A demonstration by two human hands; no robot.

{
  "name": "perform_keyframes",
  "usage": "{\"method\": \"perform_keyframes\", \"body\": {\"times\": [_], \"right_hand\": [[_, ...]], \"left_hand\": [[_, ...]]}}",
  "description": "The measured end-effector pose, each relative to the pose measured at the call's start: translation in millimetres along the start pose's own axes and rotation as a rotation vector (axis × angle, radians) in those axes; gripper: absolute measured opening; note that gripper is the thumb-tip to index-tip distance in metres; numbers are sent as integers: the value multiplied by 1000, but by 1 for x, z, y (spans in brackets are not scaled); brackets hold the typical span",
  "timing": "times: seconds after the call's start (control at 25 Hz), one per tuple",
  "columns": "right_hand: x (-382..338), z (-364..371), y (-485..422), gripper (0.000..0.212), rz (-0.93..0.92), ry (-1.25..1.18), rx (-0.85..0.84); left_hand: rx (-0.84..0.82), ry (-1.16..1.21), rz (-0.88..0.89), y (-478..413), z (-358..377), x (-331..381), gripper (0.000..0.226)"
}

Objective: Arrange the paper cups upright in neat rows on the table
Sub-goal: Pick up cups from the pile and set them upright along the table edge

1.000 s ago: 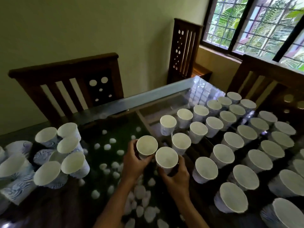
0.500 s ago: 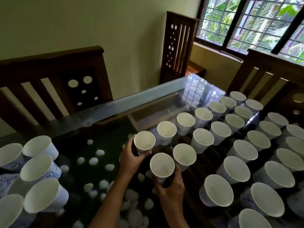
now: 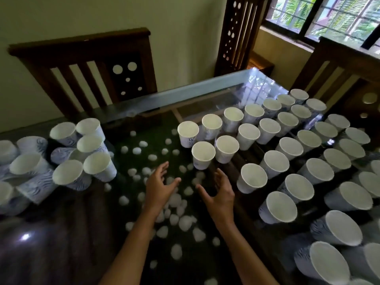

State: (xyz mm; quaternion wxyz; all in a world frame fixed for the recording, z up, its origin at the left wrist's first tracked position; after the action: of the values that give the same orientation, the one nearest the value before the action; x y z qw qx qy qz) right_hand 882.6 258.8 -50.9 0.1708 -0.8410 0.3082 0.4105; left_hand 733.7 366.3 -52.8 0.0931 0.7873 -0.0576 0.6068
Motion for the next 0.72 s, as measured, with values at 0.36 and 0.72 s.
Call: {"method": "perform_keyframes", "body": {"times": [0.36,0.72], "right_hand": [[-28,-54,156,63,-264,179,-389],[-59,-42,313,59,-475,264,-582]], "left_hand": [[37,-218,135,220,-101,13,58],[213,-420,15,409,-218,-20,59]]}}
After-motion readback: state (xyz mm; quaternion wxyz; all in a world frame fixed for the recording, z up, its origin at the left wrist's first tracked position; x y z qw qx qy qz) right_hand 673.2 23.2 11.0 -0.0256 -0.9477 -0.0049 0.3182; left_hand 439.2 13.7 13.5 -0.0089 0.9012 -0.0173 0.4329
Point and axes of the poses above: each hand's wrist, its own y-axis away from the middle knuckle, its own z-axis out of the palm, x = y × z, the point moved 4 cm from there along -y, towards the middle knuckle, and after that the axes turned 13 degrees about y, right-handed, at the moved point
